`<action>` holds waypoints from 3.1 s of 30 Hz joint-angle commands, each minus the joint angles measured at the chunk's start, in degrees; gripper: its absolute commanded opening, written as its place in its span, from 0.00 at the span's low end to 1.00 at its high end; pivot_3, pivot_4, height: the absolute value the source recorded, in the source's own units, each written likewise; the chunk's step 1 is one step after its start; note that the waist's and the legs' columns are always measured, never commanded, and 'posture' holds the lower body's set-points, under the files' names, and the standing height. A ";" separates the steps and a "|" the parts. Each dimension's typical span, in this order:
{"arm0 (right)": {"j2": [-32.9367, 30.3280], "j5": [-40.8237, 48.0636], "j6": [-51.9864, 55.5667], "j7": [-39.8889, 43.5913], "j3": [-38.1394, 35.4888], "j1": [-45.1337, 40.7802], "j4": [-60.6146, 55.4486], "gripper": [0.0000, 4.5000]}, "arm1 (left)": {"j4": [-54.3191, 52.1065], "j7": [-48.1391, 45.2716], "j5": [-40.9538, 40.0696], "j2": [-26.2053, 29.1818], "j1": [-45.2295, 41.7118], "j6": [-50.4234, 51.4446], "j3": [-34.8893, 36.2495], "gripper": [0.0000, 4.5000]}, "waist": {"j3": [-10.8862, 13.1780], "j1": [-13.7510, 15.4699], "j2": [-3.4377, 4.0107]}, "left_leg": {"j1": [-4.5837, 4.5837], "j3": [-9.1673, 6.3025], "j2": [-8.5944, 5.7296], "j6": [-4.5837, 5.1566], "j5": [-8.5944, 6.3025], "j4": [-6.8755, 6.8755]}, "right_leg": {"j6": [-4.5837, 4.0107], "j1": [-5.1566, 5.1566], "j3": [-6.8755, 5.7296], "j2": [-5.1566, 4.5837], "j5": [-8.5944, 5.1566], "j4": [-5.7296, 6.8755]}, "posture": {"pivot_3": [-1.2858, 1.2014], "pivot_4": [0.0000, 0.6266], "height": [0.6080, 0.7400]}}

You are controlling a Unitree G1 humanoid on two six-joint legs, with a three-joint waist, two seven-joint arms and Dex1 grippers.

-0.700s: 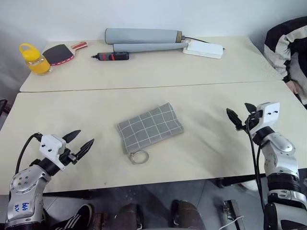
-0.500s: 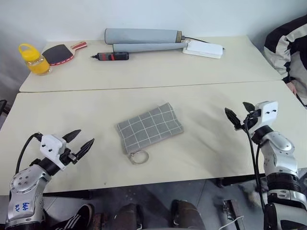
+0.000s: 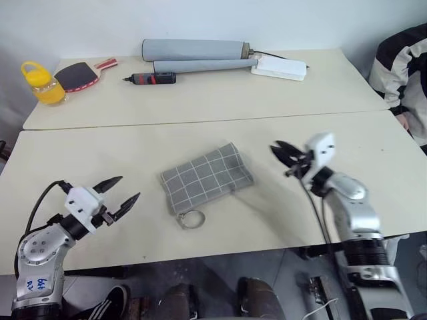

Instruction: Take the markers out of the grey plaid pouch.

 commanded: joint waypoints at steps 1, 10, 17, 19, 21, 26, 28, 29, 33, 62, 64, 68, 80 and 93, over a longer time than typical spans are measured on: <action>3.70 -2.08 -0.43 -1.29 3.43 -3.90 -1.21 0.01 | 0.69 -0.50 1.52 0.37 -0.61 -4.11 -1.27 0.71 | 0.00 0.01 0.00 | 0.00 0.00 -0.01 0.00 0.00 0.00 | 0.00 -0.01 0.00 0.00 0.00 0.01 | 0.52 0.24 1.00; 9.63 -14.85 -6.85 -4.84 11.70 -11.09 17.96 0.01 | 4.55 -0.61 8.44 2.51 -3.06 -15.14 -5.82 0.71 | -0.01 -0.06 -0.01 | -0.01 0.00 -0.10 -0.01 0.01 -0.15 | 0.00 -0.06 -0.05 -0.02 0.00 0.04 | 0.52 0.24 1.00; 9.44 -19.21 -8.81 -6.56 11.86 -14.69 27.44 0.01 | 8.00 0.68 12.53 1.90 -8.03 -21.01 -10.59 0.71 | -0.02 -0.32 -0.02 | 0.04 0.06 -0.09 -0.05 0.07 -0.21 | 0.00 -0.04 -0.06 0.02 0.00 0.04 | 0.52 0.24 1.00; 9.47 -19.29 -9.29 -6.16 11.62 -15.07 27.96 0.01 | 9.34 1.83 13.95 1.53 -9.80 -22.60 -11.60 0.71 | -0.02 -0.36 -0.03 | 0.04 0.06 -0.09 -0.06 0.10 -0.21 | 0.00 -0.04 -0.06 0.02 0.00 0.05 | 0.52 0.24 1.00; 9.50 -19.31 -9.57 -5.78 11.53 -15.12 27.95 0.01 | 10.69 2.48 14.84 1.19 -11.52 -23.64 -12.80 0.71 | -0.02 -0.36 -0.02 | 0.04 0.06 -0.09 -0.05 0.10 -0.20 | 0.00 -0.03 -0.06 0.02 0.00 0.06 | 0.52 0.24 1.00; 9.36 -19.32 -9.25 -5.36 11.55 -14.34 27.09 0.01 | 13.04 2.79 14.40 0.53 -14.39 -25.70 -14.95 0.71 | -0.02 -0.45 -0.03 | 0.05 0.06 -0.09 -0.05 0.11 -0.21 | 0.00 -0.02 -0.06 0.02 0.00 0.06 | 0.52 0.24 1.00; 9.15 -19.23 -9.22 -5.41 11.32 -14.20 26.87 0.01 | 14.07 1.78 13.68 0.48 -15.27 -26.24 -16.19 0.71 | -0.02 -0.46 -0.02 | 0.06 0.06 -0.09 -0.05 0.11 -0.21 | 0.00 -0.02 -0.06 0.02 0.00 0.06 | 0.52 0.24 1.00; 9.09 -19.19 -9.18 -5.43 11.22 -14.17 26.79 0.01 | 14.31 1.08 13.12 0.54 -15.43 -26.61 -16.75 0.71 | -0.02 -0.44 -0.02 | 0.06 0.05 -0.09 -0.05 0.11 -0.21 | 0.00 -0.01 -0.06 0.02 0.00 0.07 | 0.52 0.24 1.00; 9.10 -19.06 -9.28 -5.37 11.05 -14.39 26.60 0.00 | 14.01 0.21 11.48 -0.32 -15.56 -25.37 -18.34 0.52 | -0.02 -0.47 -0.03 | 0.06 0.04 -0.09 -0.04 0.12 -0.20 | 0.00 -0.01 -0.06 0.02 0.00 0.07 | 0.52 0.24 1.00; -7.56 12.05 32.44 13.14 10.84 10.45 -27.28 0.73 | 10.67 7.33 17.10 -6.04 -18.31 -17.17 -22.42 0.00 | -0.04 1.50 -0.03 | 0.03 -0.16 -0.14 0.07 0.15 -0.17 | 0.00 0.14 -0.27 -0.14 0.01 -0.19 | 0.52 0.24 1.00; -3.03 9.10 29.78 8.39 12.33 9.70 -23.76 0.73 | 9.42 7.16 16.55 -6.17 -18.32 -16.00 -22.78 0.00 | -0.04 1.51 -0.03 | 0.03 -0.15 -0.15 0.07 0.16 -0.18 | 0.00 0.11 -0.27 -0.15 0.01 -0.16 | 0.52 0.24 1.00; 3.88 3.59 24.19 3.97 14.72 7.80 -16.13 0.73 | 7.57 7.00 16.45 -6.22 -17.85 -14.76 -23.46 0.00 | -0.05 1.42 -0.03 | 0.01 -0.14 -0.19 0.04 0.17 -0.19 | 0.00 0.07 -0.28 -0.15 0.01 -0.11 | 0.52 0.24 1.00; 10.00 5.36 22.43 7.93 15.60 4.65 -12.78 0.21 | 5.62 7.21 16.88 -6.38 -18.10 -12.66 -23.97 0.00 | -0.05 1.52 -0.03 | -0.01 -0.17 -0.20 0.05 0.17 -0.20 | 0.00 0.09 -0.36 -0.14 0.01 -0.10 | 0.52 0.24 1.00; -7.51 1.34 15.40 12.49 5.42 4.30 -3.32 0.01 | 6.16 5.47 13.00 -2.26 -17.15 -12.60 -19.82 0.00 | -0.04 1.50 -0.03 | -0.01 -0.16 -0.20 0.05 0.17 -0.20 | 0.01 0.09 -0.35 -0.13 0.01 -0.14 | 0.52 0.24 1.00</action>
